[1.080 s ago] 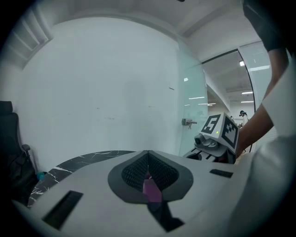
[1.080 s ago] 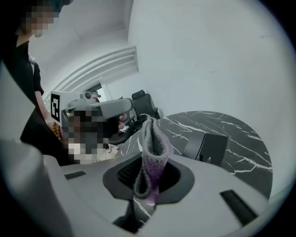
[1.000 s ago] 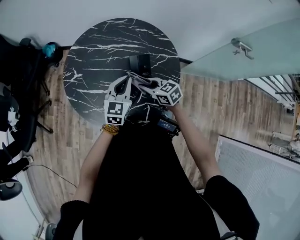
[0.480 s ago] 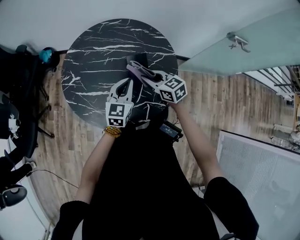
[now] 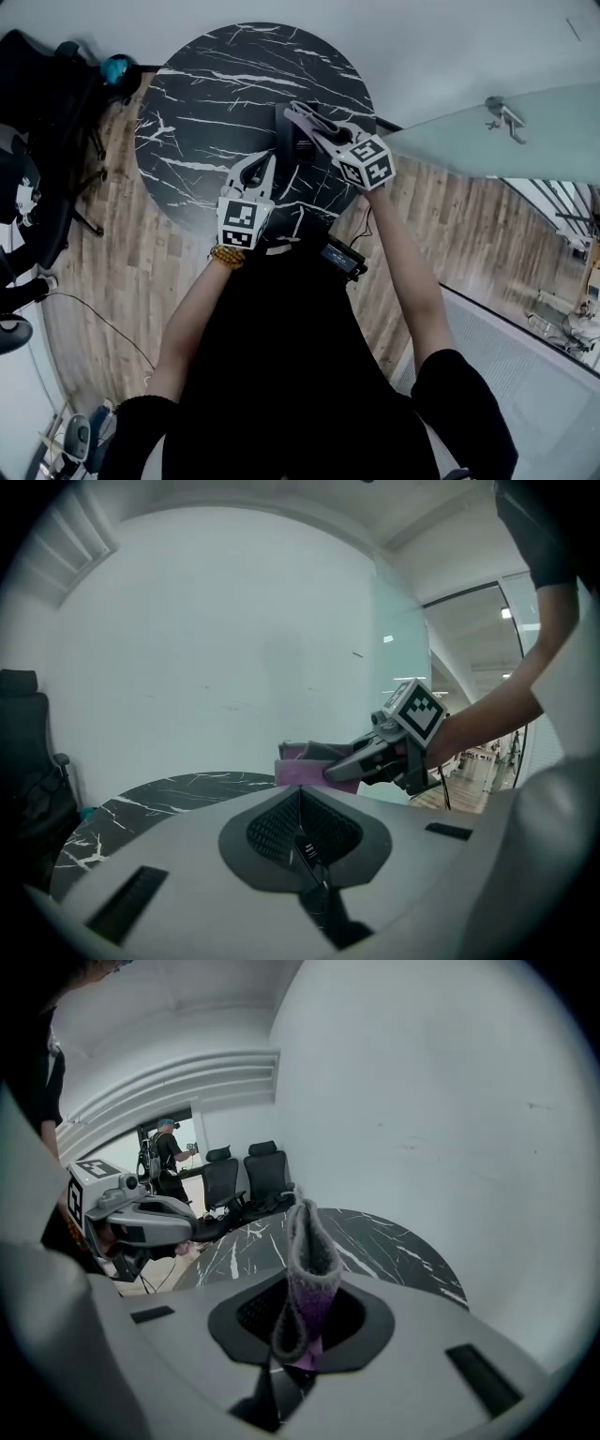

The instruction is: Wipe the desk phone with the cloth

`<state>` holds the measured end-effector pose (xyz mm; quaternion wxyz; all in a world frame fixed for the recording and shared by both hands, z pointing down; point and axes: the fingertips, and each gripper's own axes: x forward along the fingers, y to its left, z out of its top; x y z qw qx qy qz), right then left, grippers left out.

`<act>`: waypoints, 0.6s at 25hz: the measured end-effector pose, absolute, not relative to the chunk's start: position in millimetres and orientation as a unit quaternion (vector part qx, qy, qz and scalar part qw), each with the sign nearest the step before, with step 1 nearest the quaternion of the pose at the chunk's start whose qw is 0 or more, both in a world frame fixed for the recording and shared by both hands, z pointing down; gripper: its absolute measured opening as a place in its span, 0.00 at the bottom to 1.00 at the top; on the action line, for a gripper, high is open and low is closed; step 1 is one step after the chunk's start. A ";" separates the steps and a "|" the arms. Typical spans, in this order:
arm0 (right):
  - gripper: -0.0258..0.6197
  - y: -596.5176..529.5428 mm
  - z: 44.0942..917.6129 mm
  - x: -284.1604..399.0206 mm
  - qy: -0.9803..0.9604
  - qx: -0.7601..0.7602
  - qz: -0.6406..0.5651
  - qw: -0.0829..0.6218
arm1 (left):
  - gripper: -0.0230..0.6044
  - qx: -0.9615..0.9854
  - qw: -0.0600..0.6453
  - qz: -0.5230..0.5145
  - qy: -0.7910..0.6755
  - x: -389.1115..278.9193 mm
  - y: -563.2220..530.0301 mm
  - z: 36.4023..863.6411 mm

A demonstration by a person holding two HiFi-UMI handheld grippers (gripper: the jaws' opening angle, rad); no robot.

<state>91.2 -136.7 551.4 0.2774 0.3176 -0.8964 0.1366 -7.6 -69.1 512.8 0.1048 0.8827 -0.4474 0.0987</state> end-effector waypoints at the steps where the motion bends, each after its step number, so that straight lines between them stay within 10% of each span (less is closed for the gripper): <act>1: 0.14 -144.1 550.6 91.0 -0.897 0.317 0.126 0.282 | 0.06 0.879 0.106 0.098 -0.454 -10.1 -69.5 513.6; 15: 0.14 -229.2 583.8 75.2 -0.873 0.301 0.011 0.384 | 0.06 0.857 0.124 0.121 -0.486 -26.7 -69.7 528.6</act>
